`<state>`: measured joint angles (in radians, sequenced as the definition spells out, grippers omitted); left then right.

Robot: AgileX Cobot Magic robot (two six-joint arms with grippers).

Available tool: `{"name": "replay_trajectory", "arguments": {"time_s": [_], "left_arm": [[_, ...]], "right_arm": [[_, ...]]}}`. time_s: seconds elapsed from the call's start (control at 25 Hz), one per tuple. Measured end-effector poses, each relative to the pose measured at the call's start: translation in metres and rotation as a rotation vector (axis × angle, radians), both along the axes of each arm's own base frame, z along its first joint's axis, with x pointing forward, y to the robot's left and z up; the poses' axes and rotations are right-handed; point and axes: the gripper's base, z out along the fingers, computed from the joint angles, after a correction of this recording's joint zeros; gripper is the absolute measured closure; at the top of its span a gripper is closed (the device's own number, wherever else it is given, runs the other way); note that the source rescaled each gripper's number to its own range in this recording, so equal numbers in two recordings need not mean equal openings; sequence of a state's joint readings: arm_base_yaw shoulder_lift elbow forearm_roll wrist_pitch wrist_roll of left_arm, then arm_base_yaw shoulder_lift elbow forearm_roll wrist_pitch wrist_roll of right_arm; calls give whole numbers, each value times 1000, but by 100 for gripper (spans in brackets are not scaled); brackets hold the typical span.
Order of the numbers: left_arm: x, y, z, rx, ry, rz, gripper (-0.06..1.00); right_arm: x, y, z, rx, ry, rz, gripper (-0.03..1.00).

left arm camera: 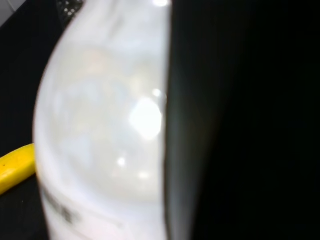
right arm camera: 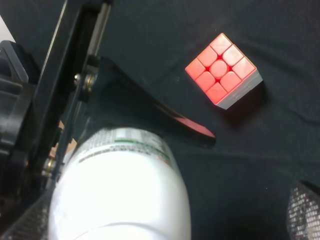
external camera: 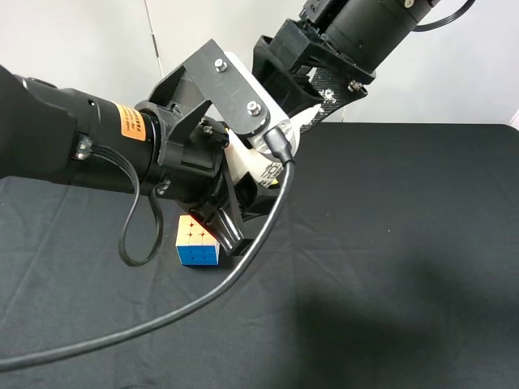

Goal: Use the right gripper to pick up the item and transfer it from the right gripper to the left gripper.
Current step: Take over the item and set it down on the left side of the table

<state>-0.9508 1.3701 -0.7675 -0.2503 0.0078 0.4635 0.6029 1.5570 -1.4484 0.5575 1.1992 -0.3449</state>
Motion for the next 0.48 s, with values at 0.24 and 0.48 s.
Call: {"name": "replay_trajectory", "arguments": {"time_s": [0.24,0.48], "left_arm": [[1,-1,1,-11,-10,4,91],[1,-1,1,-11,-10,4,91]], "right_arm": [[2,-1,18,6,-61,2,-2],[-1,-4,27,14,-88,-5,-2]]}}
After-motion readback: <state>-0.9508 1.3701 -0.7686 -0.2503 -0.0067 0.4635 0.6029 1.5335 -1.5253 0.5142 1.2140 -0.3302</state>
